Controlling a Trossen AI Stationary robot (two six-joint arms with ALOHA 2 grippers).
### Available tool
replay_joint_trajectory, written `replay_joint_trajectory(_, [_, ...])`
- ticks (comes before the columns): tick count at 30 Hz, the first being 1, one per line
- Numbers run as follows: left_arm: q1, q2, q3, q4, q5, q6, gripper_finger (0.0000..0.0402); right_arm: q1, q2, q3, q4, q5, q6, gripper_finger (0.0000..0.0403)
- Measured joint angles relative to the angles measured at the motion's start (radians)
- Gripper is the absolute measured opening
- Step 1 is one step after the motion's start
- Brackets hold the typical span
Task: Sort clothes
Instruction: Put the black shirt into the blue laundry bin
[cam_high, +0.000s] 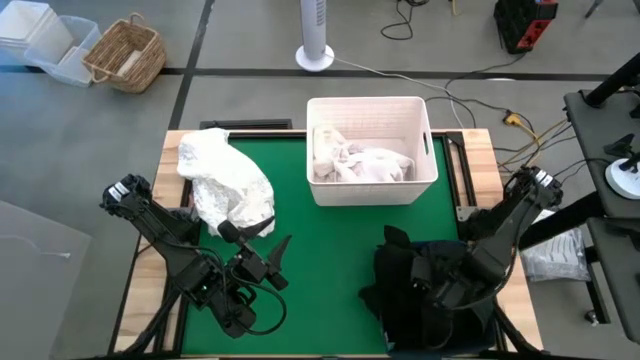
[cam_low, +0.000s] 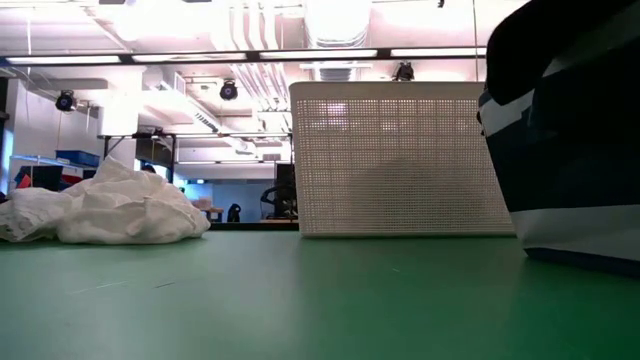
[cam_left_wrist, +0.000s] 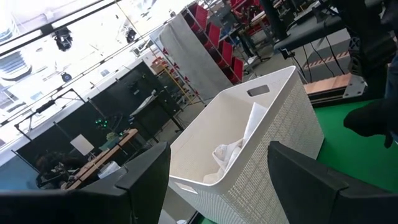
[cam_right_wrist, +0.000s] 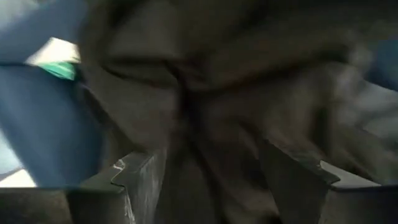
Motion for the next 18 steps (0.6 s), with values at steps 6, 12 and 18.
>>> replay_joint_trajectory(6, [0.0,0.0,0.0,0.0,0.001,0.0,0.0245,-0.001,-0.027,0.047,-0.148,0.121,-0.033,0.0231])
replay_joint_trajectory(12, [0.0,0.0,0.0,0.0,0.002,0.0,0.0245,-0.038,-0.039,0.036,-0.11,0.29,-0.158,0.0174])
replay_joint_trajectory(18, [0.0,0.0,0.0,0.0,0.002,0.0,0.0245,-0.091,-0.029,-0.039,0.076,0.318,-0.332,0.0068])
